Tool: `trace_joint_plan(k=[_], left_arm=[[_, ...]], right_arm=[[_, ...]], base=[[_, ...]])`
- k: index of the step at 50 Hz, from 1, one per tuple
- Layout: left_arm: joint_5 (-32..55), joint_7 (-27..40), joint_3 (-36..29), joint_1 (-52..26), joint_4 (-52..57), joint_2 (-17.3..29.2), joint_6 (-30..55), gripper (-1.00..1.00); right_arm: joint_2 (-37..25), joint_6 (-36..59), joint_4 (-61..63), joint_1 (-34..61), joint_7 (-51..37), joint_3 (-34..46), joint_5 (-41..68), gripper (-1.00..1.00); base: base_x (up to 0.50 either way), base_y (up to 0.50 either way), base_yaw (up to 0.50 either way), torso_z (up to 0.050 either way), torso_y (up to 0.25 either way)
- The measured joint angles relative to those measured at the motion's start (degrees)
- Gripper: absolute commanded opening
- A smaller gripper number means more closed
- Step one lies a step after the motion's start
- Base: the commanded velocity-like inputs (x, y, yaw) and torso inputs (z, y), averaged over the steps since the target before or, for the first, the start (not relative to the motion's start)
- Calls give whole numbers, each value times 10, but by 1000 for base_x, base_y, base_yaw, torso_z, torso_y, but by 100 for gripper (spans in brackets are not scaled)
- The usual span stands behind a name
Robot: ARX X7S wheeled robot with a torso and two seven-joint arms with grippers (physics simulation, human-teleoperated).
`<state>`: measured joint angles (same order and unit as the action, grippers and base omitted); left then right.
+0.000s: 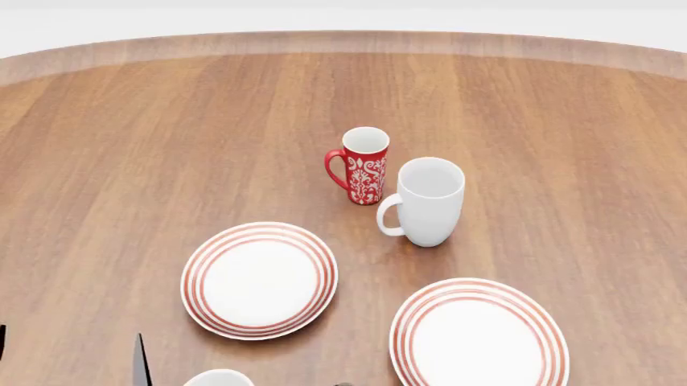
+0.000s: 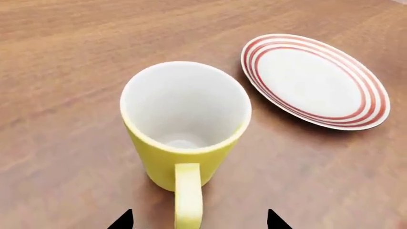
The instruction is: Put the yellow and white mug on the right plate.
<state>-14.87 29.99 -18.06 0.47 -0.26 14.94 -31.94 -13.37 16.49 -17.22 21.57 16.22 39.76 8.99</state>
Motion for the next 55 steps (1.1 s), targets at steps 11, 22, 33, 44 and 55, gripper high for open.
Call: trace_joint_plan(k=[11, 22, 33, 44, 55], left_arm=[[1, 2, -3, 0, 0, 3, 1, 100], [3, 4, -5, -4, -2, 6, 3, 100], [7, 5, -7, -12, -8, 9, 3, 100], [10, 7, -11, -18, -14, 10, 3, 100], [10, 9, -16, -22, -20, 9, 2, 100]], right_arm=[[7, -19, -35, 10, 0, 7, -7, -100], [14, -40, -65, 18, 9, 22, 3, -100], [13, -54, -83, 25, 11, 28, 11, -100], [11, -40, -69, 38, -19, -5, 17, -100], [-7, -12, -14, 52, -69, -64, 34, -100]], base=[[0, 0, 0, 0, 0], [0, 0, 0, 0, 0], [3, 2, 4, 0, 0], [1, 1, 1, 0, 0], [0, 0, 0, 0, 0]])
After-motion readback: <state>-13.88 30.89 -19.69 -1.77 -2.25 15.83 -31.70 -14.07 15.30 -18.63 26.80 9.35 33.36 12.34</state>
